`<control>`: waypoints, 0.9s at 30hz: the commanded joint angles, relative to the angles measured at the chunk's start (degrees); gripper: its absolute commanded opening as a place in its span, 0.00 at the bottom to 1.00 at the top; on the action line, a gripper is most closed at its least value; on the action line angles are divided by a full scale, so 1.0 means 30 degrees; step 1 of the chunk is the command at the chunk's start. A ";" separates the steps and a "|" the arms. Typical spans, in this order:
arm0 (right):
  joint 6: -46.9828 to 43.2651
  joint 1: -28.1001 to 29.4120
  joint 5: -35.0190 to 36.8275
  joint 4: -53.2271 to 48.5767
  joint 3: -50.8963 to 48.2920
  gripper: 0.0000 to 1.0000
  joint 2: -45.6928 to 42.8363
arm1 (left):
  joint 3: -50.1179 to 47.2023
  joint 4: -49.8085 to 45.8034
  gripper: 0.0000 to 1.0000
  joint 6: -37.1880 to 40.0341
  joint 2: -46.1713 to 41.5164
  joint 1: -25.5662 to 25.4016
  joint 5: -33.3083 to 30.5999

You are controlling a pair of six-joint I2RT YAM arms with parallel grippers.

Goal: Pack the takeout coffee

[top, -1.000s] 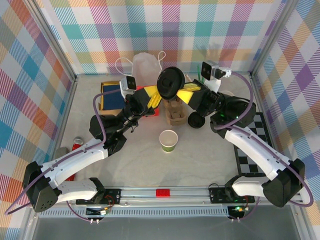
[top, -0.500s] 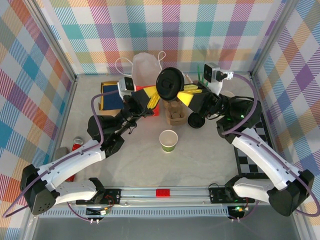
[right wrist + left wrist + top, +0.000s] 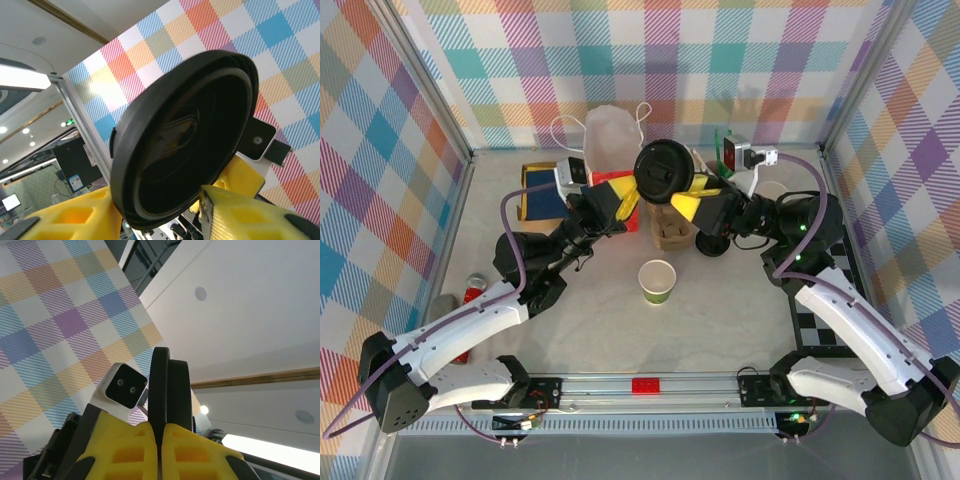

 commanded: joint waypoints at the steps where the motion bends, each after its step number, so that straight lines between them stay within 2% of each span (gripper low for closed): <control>1: -0.1235 0.0041 0.0664 -0.1793 -0.0103 0.53 -0.0632 | -0.0181 0.0210 0.08 0.0220 -0.0279 -0.0312 0.0125; 4: -0.1802 0.0037 0.1133 -0.2764 -0.0232 0.63 -0.1069 | -0.0225 0.0128 0.08 0.0306 -0.0338 -0.0302 0.0068; 14: -0.3776 0.0037 0.2713 -0.6433 -0.0631 0.77 -0.2897 | -0.0413 -0.1004 0.08 0.0847 -0.0733 -0.0245 0.0023; 18: -0.5564 0.0022 0.4500 -1.1293 0.0029 0.79 -0.4210 | -0.0988 -0.3633 0.08 0.1788 -0.1623 0.0008 -0.0142; 21: -0.7319 0.0016 0.7572 -1.6638 0.1075 0.84 -0.5237 | -0.1743 -0.6649 0.07 0.2664 -0.2612 0.0145 -0.0535; 27: -0.8780 0.0013 1.2276 -2.3192 0.1692 0.91 -0.6462 | -0.3629 -1.0637 0.07 0.3401 -0.4113 0.0356 -0.1170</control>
